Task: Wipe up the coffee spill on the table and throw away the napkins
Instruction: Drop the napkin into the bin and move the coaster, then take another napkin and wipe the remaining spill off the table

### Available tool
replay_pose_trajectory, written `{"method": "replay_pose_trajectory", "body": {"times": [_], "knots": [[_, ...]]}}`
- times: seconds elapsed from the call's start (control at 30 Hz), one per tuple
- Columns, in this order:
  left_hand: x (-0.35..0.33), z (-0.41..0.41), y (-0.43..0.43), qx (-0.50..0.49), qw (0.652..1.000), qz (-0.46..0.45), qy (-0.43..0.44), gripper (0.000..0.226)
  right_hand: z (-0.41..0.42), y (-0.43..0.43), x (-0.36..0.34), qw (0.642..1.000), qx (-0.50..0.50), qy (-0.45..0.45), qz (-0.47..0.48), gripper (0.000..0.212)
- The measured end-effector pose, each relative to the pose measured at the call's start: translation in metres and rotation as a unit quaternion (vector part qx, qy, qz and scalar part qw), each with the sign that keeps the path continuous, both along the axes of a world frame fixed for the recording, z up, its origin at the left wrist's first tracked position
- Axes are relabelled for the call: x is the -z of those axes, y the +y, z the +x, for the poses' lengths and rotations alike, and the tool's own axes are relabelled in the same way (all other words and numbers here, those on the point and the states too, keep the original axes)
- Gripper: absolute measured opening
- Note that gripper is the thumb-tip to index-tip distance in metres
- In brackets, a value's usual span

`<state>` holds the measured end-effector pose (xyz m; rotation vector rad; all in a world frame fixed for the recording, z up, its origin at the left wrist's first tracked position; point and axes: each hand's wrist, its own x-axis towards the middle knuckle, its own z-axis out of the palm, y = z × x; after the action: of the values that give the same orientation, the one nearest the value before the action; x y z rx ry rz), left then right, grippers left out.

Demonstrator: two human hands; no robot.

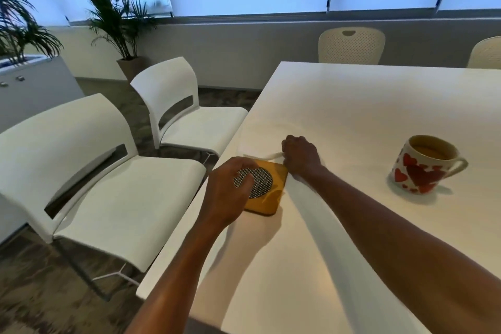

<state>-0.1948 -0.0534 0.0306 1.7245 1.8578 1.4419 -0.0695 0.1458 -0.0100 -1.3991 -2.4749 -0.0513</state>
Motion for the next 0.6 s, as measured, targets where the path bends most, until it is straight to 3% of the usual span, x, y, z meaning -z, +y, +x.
{"method": "replay_pose_trajectory", "body": {"times": [0.1,0.27,0.37,0.5,0.6], "knots": [[-0.002,0.001,0.007,0.001,1.000,-0.018,-0.010,0.026,0.010,0.007,-0.011,0.991,0.042,0.113,-0.065,0.018],[-0.008,0.003,0.023,-0.009,0.994,-0.046,-0.098,0.034,0.052,0.011,-0.055,0.933,0.073,0.335,-0.112,0.012],[-0.009,0.014,0.038,-0.016,0.980,-0.100,-0.174,0.040,0.085,-0.004,-0.091,0.854,-0.004,0.476,-0.211,0.006],[-0.018,0.022,0.061,0.066,0.926,-0.186,-0.321,0.052,0.129,-0.025,-0.119,0.708,-0.107,0.599,-0.357,0.013],[-0.030,0.035,0.083,0.119,0.918,-0.189,-0.327,0.072,0.150,-0.035,-0.123,0.661,-0.100,0.628,-0.399,0.018]]}}
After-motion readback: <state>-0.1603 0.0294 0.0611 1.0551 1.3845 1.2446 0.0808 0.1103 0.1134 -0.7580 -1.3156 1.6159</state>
